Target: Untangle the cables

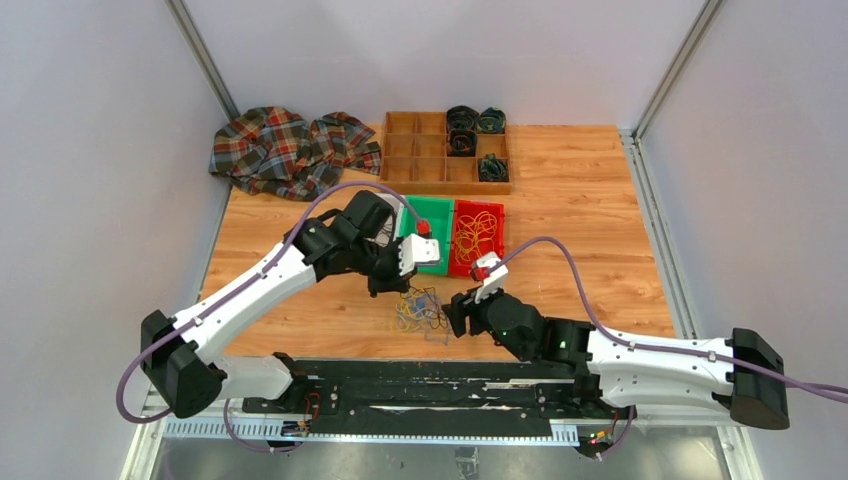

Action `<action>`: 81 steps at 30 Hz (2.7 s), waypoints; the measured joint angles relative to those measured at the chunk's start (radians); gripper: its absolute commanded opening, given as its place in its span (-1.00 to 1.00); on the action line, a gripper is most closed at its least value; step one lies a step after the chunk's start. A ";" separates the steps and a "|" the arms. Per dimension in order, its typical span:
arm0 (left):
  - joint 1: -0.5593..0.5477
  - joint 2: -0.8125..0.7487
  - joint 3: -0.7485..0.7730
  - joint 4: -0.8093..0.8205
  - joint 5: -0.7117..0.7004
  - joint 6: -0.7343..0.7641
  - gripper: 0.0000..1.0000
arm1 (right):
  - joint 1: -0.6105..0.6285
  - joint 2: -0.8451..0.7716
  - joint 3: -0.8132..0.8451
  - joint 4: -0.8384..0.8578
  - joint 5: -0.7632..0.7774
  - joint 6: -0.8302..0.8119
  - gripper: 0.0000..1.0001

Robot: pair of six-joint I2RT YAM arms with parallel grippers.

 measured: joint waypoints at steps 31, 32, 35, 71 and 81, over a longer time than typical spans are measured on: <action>0.003 -0.049 0.024 -0.149 0.021 0.005 -0.99 | 0.083 0.275 0.149 0.306 0.015 -0.212 0.10; 0.003 -0.051 0.024 -0.154 0.026 0.012 -0.99 | 0.082 0.283 0.149 0.317 0.022 -0.212 0.07; 0.004 -0.056 0.024 -0.170 0.038 0.026 -0.99 | 0.082 0.296 0.149 0.336 0.035 -0.212 0.08; 0.000 -0.035 0.109 -0.246 0.039 0.151 -0.94 | 0.082 0.113 0.056 0.377 -0.126 -0.176 -0.15; 0.000 -0.051 0.132 -0.232 0.044 0.146 -0.99 | 0.082 0.170 0.066 0.369 -0.074 -0.175 0.08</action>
